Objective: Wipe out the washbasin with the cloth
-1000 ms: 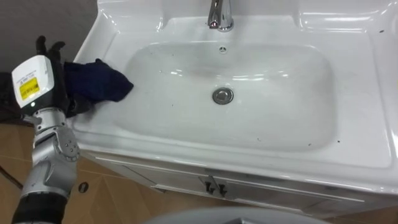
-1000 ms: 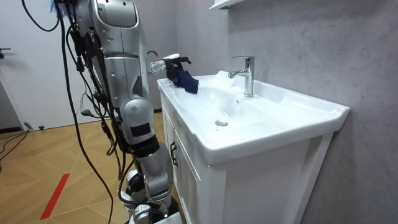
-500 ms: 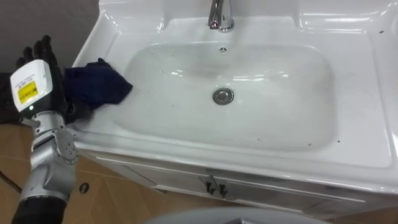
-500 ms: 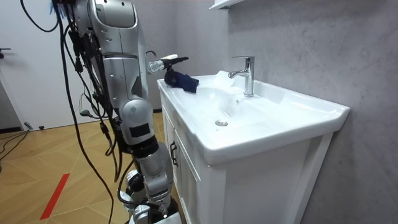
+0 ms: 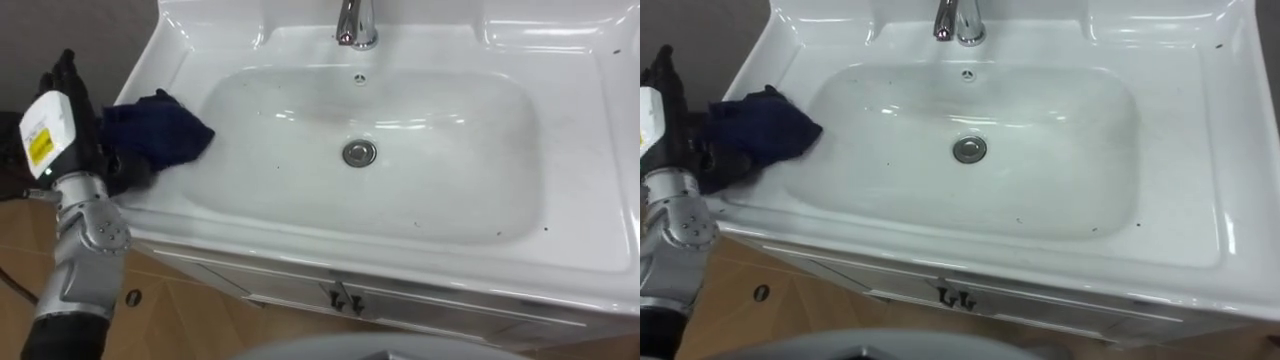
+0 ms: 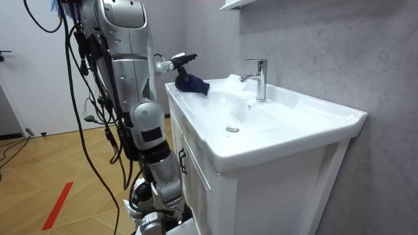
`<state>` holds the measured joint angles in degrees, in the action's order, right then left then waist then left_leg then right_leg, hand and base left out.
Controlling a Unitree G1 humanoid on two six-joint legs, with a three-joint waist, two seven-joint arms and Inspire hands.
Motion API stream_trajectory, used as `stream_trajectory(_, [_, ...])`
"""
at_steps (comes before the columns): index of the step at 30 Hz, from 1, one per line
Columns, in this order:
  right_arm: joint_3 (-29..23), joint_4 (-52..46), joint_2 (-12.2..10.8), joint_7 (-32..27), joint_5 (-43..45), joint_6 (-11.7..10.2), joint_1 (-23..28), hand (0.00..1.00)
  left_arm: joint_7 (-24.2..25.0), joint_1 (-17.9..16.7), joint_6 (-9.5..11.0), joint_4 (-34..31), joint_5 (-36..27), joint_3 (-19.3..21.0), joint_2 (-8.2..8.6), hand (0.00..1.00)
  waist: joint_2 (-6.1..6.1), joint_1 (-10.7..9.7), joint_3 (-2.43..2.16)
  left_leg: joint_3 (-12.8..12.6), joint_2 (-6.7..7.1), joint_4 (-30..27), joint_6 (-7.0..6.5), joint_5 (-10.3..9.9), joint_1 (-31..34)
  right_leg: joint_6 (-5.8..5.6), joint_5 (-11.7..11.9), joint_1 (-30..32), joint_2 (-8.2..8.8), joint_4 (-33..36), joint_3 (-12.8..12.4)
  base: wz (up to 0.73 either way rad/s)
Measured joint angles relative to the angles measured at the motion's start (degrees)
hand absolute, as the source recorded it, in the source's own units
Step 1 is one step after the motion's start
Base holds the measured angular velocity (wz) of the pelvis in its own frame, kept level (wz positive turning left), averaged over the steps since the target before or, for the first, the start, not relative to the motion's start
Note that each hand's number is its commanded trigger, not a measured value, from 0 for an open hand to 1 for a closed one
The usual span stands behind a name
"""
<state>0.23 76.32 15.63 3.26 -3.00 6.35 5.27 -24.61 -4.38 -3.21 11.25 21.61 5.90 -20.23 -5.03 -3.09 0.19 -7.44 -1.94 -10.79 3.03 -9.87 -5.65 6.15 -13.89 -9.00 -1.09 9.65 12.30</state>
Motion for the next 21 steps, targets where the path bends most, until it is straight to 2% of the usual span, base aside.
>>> stream_trajectory(1, [-0.3, -0.1, 0.0, 0.3, 0.1, -0.3, -0.1, 0.00, 0.0, 0.1, 0.8, -0.8, -3.4, 0.9, 0.02, 0.00, 0.04, -0.2, 0.05, 0.0, 0.00, 0.0, 0.00, 0.0, 0.1, 0.00, 0.0, 0.0, 0.03, 0.0, 0.2, 0.07])
stream_trajectory(2, [-0.4, -0.2, 0.0, 0.6, 0.1, -0.4, -0.1, 0.00, 0.1, 0.2, 0.8, -1.1, -5.1, 1.1, 0.02, 0.00, 0.06, -0.2, 0.05, 0.0, 0.00, 0.0, 0.00, 0.0, 0.2, -0.01, 0.0, 0.0, 0.05, 0.0, 0.3, 0.06])
stream_trajectory(5, [-0.3, -0.2, -0.4, 0.6, 0.1, -0.4, 0.0, 0.00, 1.2, 0.4, 1.0, -3.1, -16.2, 1.7, 0.63, 0.00, 0.20, 0.1, 0.13, -0.3, 0.03, 0.0, -0.01, 0.0, 0.1, -0.11, -0.1, 0.0, 0.07, 0.0, 0.4, 0.01])
stream_trajectory(8, [-0.5, -0.3, -1.0, 0.7, 0.5, 0.0, -0.5, 0.00, 3.7, 0.4, 1.1, -8.2, -29.6, 2.5, 1.66, 0.00, 0.77, 0.3, 0.44, -0.3, 0.05, 0.0, -0.02, 0.0, 0.2, -0.16, -0.1, 0.0, 0.08, 0.0, 0.4, 0.00])
stream_trajectory(13, [-1.9, -0.5, -1.0, 0.8, 0.3, 0.0, -0.7, 0.00, 6.8, 0.4, 1.1, -9.5, -40.3, 3.8, 1.64, 0.00, 0.48, 0.1, 0.27, -0.3, 0.09, -0.2, -0.31, -0.2, 0.3, -0.18, -0.1, -0.1, 0.09, 0.0, 0.4, 0.00])
stream_trajectory(15, [-2.2, -0.5, -1.1, 1.2, -0.5, 0.0, -0.7, 0.00, 7.9, 0.4, 1.1, -9.5, -42.1, 4.2, 1.65, 0.00, 0.21, 0.2, 0.10, -0.3, 0.09, -0.2, -0.32, -0.2, 0.3, -0.18, -0.1, -0.1, 0.09, 0.0, 0.4, 0.00])
stream_trajectory(21, [-2.2, -0.8, -1.2, 1.7, -2.4, 0.0, -0.7, 0.00, 10.2, 0.4, 1.1, -9.5, -42.4, 6.1, 1.65, 0.00, -0.03, 0.3, -0.03, -0.3, 0.09, -0.2, -0.36, -0.3, 0.2, -0.21, -0.1, -0.1, 0.10, 0.0, 0.4, 0.00])
